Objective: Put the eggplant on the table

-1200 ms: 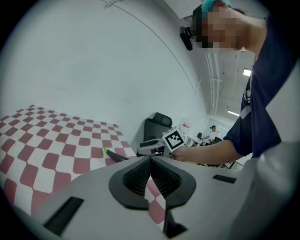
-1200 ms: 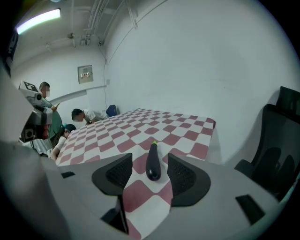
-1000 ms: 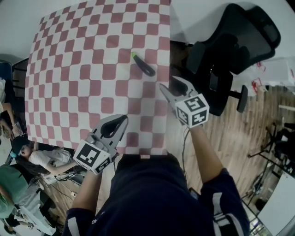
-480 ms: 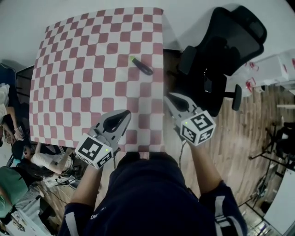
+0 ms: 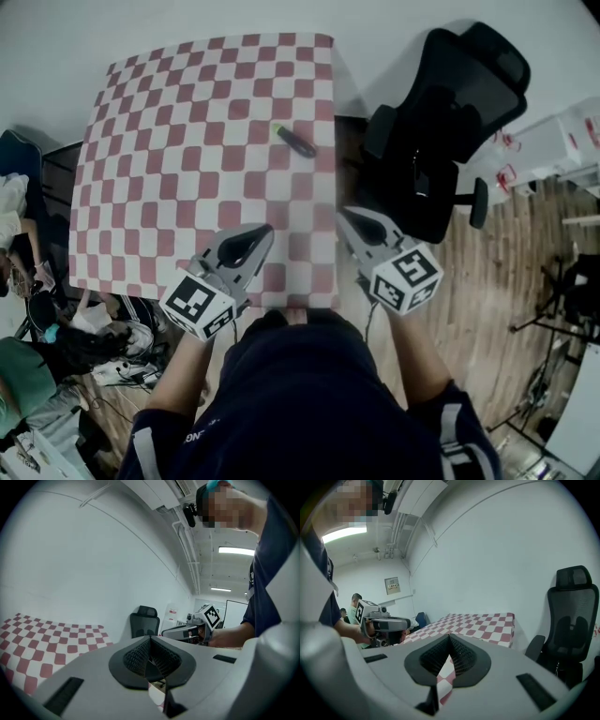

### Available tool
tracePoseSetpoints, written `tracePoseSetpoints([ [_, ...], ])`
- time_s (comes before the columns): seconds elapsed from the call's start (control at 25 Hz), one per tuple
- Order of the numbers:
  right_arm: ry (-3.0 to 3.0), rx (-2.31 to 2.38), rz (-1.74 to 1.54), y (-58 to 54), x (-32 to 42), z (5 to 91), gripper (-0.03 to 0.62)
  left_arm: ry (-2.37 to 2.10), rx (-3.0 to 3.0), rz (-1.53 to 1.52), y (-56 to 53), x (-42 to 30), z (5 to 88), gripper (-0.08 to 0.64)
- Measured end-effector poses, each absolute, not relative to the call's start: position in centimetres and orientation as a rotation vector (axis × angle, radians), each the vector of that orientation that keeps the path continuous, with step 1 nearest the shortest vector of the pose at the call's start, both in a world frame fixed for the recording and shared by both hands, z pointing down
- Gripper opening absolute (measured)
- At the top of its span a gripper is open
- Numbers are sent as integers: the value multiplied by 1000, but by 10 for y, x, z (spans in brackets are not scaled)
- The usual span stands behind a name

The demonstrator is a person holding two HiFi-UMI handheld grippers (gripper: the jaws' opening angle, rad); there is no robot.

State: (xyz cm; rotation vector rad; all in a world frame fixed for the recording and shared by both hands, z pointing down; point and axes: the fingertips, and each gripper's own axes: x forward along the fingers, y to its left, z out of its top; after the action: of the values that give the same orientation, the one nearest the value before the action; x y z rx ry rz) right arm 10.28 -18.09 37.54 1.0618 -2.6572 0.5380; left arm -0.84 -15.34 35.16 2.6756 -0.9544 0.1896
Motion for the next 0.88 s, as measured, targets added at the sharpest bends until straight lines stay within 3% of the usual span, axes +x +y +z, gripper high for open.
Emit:
tracePoseSetpoints([
  [0.88,-2658,1076,526,-159,92,364,17,-910,2722,168,-146,-6,342,29],
])
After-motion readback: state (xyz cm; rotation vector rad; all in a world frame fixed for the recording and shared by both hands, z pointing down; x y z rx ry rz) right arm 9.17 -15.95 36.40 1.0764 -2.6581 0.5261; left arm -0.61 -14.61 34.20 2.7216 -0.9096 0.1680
